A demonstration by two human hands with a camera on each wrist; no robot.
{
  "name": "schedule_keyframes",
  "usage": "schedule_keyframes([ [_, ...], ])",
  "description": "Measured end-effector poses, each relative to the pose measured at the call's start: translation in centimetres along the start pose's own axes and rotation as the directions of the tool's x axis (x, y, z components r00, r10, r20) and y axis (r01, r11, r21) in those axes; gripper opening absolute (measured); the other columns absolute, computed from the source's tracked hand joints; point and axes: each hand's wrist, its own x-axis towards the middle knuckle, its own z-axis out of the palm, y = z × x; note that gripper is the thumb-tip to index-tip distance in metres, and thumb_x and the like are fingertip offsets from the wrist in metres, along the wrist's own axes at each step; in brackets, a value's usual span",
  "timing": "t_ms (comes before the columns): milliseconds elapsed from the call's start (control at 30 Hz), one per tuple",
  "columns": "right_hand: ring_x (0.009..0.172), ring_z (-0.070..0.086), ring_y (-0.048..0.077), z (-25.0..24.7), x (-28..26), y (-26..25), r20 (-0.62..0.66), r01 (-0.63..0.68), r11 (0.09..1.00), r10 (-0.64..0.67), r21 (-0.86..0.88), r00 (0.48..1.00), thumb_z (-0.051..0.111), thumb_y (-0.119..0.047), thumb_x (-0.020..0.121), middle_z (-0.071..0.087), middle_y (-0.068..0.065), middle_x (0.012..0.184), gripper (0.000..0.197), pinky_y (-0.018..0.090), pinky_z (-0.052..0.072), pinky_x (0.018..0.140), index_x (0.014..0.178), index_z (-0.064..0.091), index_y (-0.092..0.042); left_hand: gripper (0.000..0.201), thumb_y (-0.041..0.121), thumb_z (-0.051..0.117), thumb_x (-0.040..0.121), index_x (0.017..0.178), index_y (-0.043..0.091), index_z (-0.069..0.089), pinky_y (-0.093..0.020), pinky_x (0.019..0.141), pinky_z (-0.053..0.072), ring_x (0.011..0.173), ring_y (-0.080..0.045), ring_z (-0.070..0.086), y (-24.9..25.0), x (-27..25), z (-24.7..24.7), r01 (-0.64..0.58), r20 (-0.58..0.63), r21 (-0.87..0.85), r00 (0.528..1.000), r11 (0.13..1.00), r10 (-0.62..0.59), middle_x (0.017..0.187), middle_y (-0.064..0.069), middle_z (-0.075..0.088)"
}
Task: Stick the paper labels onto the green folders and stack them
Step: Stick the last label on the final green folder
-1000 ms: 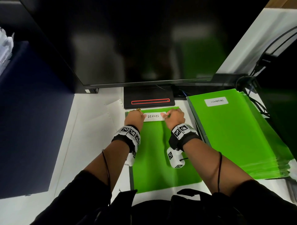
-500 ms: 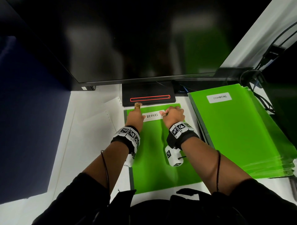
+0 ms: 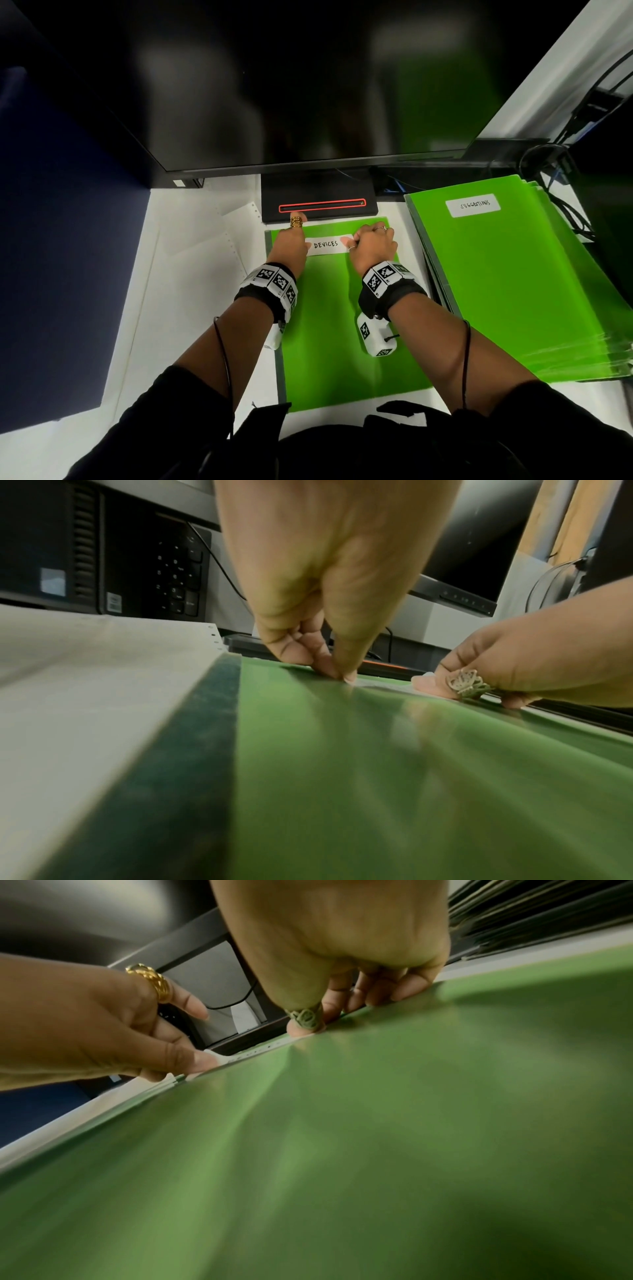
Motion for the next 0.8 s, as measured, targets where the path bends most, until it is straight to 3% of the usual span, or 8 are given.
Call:
schedule_keyframes([
  [100,0.123,0.038,0.029,0.1,0.1,0.0,-0.004,0.000,1.000,0.000,-0.002,1.000,0.051,-0.033,0.092,0.049,0.011,0.129,0.028,0.040,0.037,0.097,0.111,0.061,-0.015,0.046,0.010,0.052,0.094,0.133,0.004,0.030,-0.032,0.066,0.044,0.080,-0.026,0.059,-0.4,0.3,-0.1,-0.004,0.007,-0.018,1.000,1.000,0.004,0.083,-0.011,0.059],
  [233,0.123,0.039,0.028,0.2,0.5,0.1,0.005,-0.022,1.000,0.022,0.014,1.000,0.054,-0.036,0.091,0.046,0.010,0.130,0.031,0.041,0.038,0.097,0.113,0.061,-0.016,0.041,0.015,0.052,0.094,0.129,-0.001,0.035,-0.030,0.068,0.042,0.089,-0.030,0.061,-0.7,0.6,-0.1,-0.008,0.037,0.036,0.999,0.999,0.006,0.096,-0.018,0.064],
  [367,0.121,0.043,0.029,0.2,1.1,0.1,-0.007,-0.089,0.986,0.091,0.139,0.996,0.065,-0.043,0.083,0.049,0.010,0.127,0.054,0.042,0.042,0.092,0.121,0.046,-0.009,0.037,0.007,0.054,0.092,0.126,0.001,0.040,-0.033,0.070,0.044,0.084,-0.031,0.061,-1.8,0.7,-0.8,0.034,-0.019,-0.031,0.999,0.999,-0.035,0.091,-0.018,0.062],
  [500,0.113,0.051,0.030,-0.6,2.2,0.6,-0.002,-0.098,0.960,0.102,0.262,0.995,0.066,-0.024,0.086,0.057,0.013,0.116,0.028,0.040,0.044,0.088,0.102,0.046,-0.011,0.027,0.007,0.056,0.091,0.115,0.003,0.044,-0.026,0.066,0.040,0.062,-0.017,0.053,-2.7,0.8,-1.4,0.054,-0.025,-0.128,0.998,0.990,-0.058,0.095,-0.018,0.061],
  [600,0.109,0.055,0.031,-1.3,3.0,0.8,0.053,-0.132,0.952,0.122,0.277,0.991,0.063,-0.026,0.088,0.060,0.015,0.115,0.026,0.035,0.045,0.086,0.095,0.041,-0.013,0.043,0.031,0.053,0.094,0.125,0.003,0.040,-0.031,0.075,0.043,0.089,-0.031,0.061,-1.6,1.0,-1.5,0.088,-0.034,-0.153,0.995,0.984,-0.094,0.102,-0.020,0.064],
  [667,0.112,0.055,0.030,-1.7,3.4,0.7,0.109,-0.169,0.952,0.145,0.254,0.983,0.065,-0.039,0.085,0.058,0.014,0.118,0.044,0.035,0.046,0.090,0.108,0.046,-0.007,0.060,0.048,0.051,0.091,0.126,0.000,0.043,-0.035,0.083,0.046,0.100,-0.031,0.061,-0.7,1.3,-1.4,0.141,-0.032,-0.103,0.989,0.985,-0.145,0.107,-0.017,0.063],
  [733,0.115,0.054,0.031,-1.8,3.7,0.5,0.148,-0.177,0.961,0.147,0.212,0.978,0.068,-0.046,0.080,0.056,0.014,0.122,0.064,0.039,0.047,0.094,0.121,0.044,-0.004,0.069,0.054,0.054,0.087,0.127,-0.002,0.045,-0.035,0.087,0.048,0.105,-0.029,0.060,-0.4,1.5,-1.1,0.172,-0.036,-0.028,0.984,0.985,-0.173,0.111,-0.014,0.061],
  [800,0.115,0.054,0.031,-1.7,3.9,0.5,0.149,-0.164,0.968,0.136,0.191,0.979,0.070,-0.046,0.078,0.056,0.015,0.123,0.067,0.039,0.047,0.094,0.122,0.042,-0.004,0.077,0.053,0.059,0.084,0.134,-0.002,0.039,-0.034,0.089,0.049,0.107,-0.028,0.059,-0.7,1.7,-0.8,0.186,-0.043,-0.008,0.982,0.982,-0.187,0.114,-0.013,0.060],
])
